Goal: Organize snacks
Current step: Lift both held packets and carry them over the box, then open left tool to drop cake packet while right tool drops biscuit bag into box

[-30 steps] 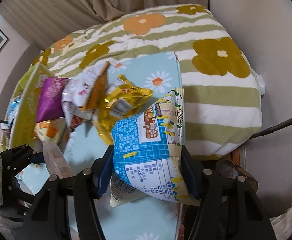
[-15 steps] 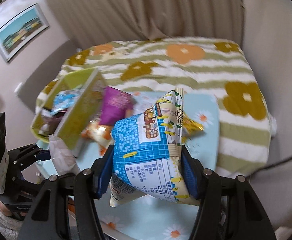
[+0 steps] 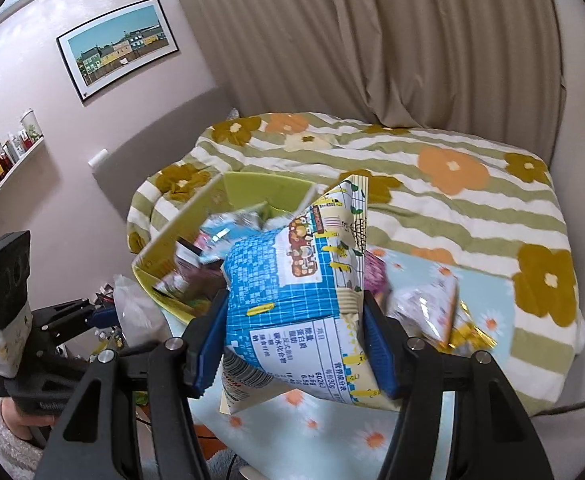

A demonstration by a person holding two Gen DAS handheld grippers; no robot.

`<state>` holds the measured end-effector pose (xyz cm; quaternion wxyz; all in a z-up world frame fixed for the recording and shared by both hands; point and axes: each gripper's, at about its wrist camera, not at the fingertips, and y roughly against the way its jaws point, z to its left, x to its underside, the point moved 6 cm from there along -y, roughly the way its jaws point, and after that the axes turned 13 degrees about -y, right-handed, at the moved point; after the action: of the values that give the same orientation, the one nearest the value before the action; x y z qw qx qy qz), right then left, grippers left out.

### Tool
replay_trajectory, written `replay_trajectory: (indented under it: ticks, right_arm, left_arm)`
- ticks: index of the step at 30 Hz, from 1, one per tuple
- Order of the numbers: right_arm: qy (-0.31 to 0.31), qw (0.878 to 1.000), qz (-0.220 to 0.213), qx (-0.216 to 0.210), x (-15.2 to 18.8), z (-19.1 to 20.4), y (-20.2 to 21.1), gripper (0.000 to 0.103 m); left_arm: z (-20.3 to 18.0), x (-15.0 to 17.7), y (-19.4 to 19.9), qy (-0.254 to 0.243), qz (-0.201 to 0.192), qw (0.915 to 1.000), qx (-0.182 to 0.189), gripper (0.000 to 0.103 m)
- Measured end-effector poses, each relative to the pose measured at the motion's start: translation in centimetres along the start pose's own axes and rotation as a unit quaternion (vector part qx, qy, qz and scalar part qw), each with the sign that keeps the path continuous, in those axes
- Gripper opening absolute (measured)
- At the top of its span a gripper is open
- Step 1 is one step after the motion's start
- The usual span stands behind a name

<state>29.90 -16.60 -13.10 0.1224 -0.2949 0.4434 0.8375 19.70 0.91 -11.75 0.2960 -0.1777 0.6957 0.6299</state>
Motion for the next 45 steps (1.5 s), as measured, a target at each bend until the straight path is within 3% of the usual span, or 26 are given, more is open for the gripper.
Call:
replay_trajectory:
  ticks: [13, 22, 27, 31, 45]
  right_arm:
    - [-0.045, 0.999, -0.015, -0.015, -6.0, 7.2, -7.7, 0.058]
    - [-0.097, 0.995, -0.009, 0.011, -9.2, 8.9, -13.9, 0.058]
    - [-0.113, 0.993, 0.004, 0.032, -9.4, 9.0, -17.0, 0.058]
    - [-0.120, 0.991, 0.019, 0.050, -8.9, 8.6, -18.6, 0.058]
    - [-0.107, 0.993, 0.044, 0.018, -9.2, 10.8, -20.4, 0.058]
  left_arm:
    - [15.0, -5.0, -2.0, 0.012, -0.008, 0.9999, -0.007, 0.059]
    - [22.6, -9.3, -9.6, 0.009, 0.021, 0.9996, 0.019, 0.059]
    - [24.6, -9.1, -14.7, 0.015, 0.057, 0.9972, 0.044, 0.063]
    - [25.5, -8.3, -16.0, 0.019, 0.065, 0.9965, 0.048, 0.097]
    - [25.9, -3.8, -11.1, 0.035, 0.070, 0.9970, -0.003, 0.097]
